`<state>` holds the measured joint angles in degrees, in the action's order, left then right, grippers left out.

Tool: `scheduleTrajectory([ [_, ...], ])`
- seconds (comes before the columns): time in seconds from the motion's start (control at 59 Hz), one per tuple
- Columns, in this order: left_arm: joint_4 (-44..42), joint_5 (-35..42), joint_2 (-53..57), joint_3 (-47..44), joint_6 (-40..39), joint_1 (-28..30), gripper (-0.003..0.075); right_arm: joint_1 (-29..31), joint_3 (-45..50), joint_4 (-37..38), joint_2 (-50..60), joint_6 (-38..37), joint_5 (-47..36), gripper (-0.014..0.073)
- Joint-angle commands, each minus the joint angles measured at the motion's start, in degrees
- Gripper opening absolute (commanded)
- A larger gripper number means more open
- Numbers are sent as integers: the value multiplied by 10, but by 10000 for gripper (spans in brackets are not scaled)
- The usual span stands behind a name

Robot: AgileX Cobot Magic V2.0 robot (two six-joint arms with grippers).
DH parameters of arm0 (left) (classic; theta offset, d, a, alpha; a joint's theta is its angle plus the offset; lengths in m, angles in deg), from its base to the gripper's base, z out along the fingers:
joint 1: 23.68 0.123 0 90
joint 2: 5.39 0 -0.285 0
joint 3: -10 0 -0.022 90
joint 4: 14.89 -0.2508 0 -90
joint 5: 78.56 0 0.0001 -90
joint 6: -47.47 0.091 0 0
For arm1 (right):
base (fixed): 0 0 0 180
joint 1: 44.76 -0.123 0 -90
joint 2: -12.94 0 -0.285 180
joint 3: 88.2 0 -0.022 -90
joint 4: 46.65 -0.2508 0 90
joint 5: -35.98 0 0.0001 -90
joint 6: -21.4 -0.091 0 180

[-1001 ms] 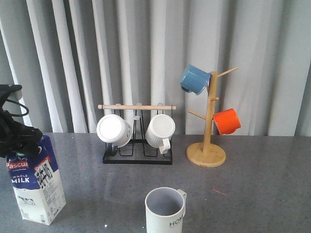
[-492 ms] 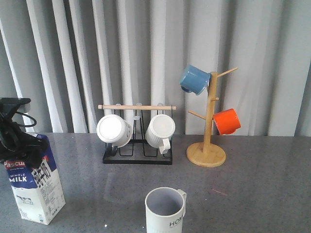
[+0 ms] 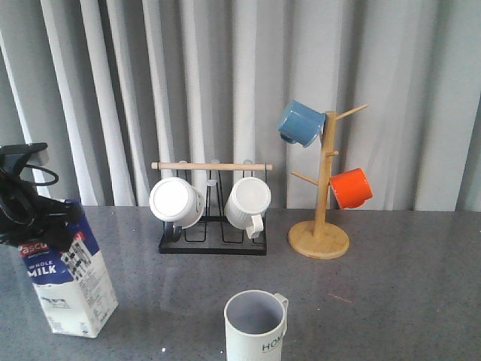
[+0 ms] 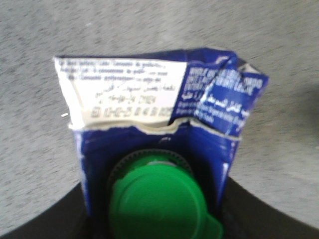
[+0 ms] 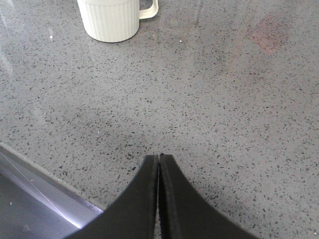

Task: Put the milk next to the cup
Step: 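Lift the milk carton with the left gripper and carry it toward the mug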

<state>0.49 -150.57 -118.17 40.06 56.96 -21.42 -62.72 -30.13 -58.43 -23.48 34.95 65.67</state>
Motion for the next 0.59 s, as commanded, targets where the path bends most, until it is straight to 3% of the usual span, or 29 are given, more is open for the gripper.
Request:
scheduleTrajectory([
  [0.0,93,3,49,18,29,-2,46,3,-15,-2,-2,3,-39,-4],
  [0.237,241,2,65,18,64,-37,31,3,-15,-2,-2,3,-40,-4],
  [0.577,136,4,36,16,28,-145,31,3,-15,-2,-2,3,-40,-4],
])
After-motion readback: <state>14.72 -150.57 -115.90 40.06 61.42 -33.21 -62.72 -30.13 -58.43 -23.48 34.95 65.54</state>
